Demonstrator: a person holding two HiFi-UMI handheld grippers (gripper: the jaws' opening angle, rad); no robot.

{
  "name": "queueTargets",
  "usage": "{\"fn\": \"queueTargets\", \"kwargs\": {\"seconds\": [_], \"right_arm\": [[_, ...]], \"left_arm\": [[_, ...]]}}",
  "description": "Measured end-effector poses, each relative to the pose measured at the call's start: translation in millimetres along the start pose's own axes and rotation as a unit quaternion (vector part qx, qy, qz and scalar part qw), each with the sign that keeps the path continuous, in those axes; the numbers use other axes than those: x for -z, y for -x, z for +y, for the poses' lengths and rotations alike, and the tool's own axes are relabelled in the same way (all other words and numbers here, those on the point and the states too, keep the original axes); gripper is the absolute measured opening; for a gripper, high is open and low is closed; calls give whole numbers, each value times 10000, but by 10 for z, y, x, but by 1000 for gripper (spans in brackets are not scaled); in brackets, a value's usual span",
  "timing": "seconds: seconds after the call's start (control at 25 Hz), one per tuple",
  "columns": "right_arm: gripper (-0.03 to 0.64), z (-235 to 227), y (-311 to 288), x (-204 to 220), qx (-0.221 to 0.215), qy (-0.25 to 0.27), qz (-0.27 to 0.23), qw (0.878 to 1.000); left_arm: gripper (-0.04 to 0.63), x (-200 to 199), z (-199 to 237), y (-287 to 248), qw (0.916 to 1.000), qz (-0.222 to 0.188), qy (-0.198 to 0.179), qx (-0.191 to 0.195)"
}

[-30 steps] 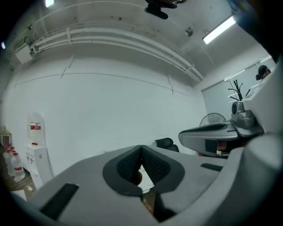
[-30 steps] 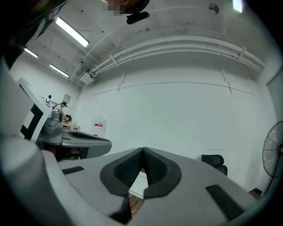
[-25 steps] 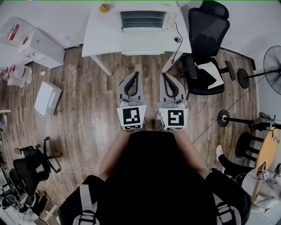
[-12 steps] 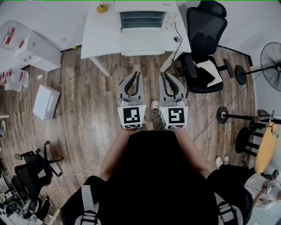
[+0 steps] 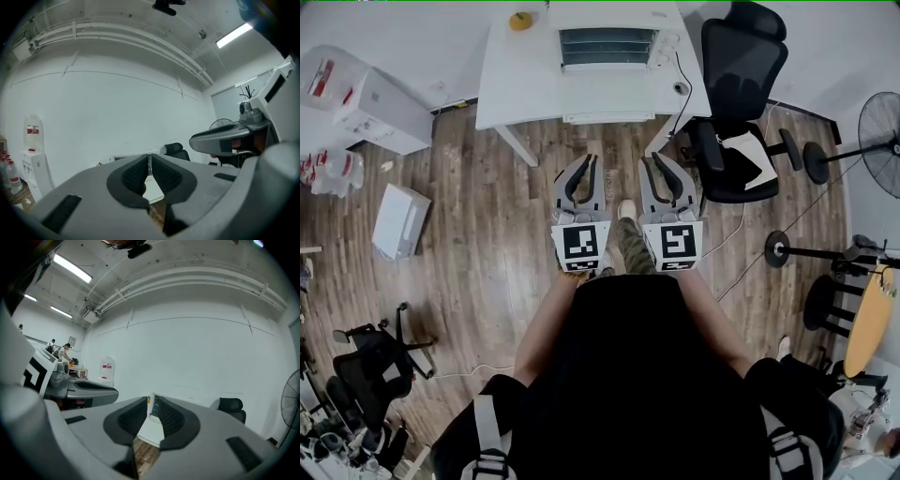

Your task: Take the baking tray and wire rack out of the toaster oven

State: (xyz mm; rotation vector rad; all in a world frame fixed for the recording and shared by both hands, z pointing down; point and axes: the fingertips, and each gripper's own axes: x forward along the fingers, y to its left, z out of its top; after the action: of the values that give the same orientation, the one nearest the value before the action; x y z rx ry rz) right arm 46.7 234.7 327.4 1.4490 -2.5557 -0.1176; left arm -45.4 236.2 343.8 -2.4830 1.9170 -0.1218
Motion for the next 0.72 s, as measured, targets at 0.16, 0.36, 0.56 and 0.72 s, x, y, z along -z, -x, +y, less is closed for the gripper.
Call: {"fn": "queueTargets", "kwargs": {"seconds": [0.16, 0.36, 0.56, 0.72], "right_arm": [[75, -35, -110, 46, -46, -69, 72, 9999], [81, -181, -261, 127, -15, -151, 117, 9998], [81, -310, -460, 200, -83, -221, 164, 9996], [81, -441, -654, 242, -154, -272, 206, 9993]], "left_arm": [[25, 83, 20, -79, 9999, 117, -49, 14], [25, 132, 7, -257, 9996, 210, -172, 48], [25, 176, 16, -511, 9992, 301, -267, 49], [25, 200, 24, -732, 9990, 369, -241, 47]]}}
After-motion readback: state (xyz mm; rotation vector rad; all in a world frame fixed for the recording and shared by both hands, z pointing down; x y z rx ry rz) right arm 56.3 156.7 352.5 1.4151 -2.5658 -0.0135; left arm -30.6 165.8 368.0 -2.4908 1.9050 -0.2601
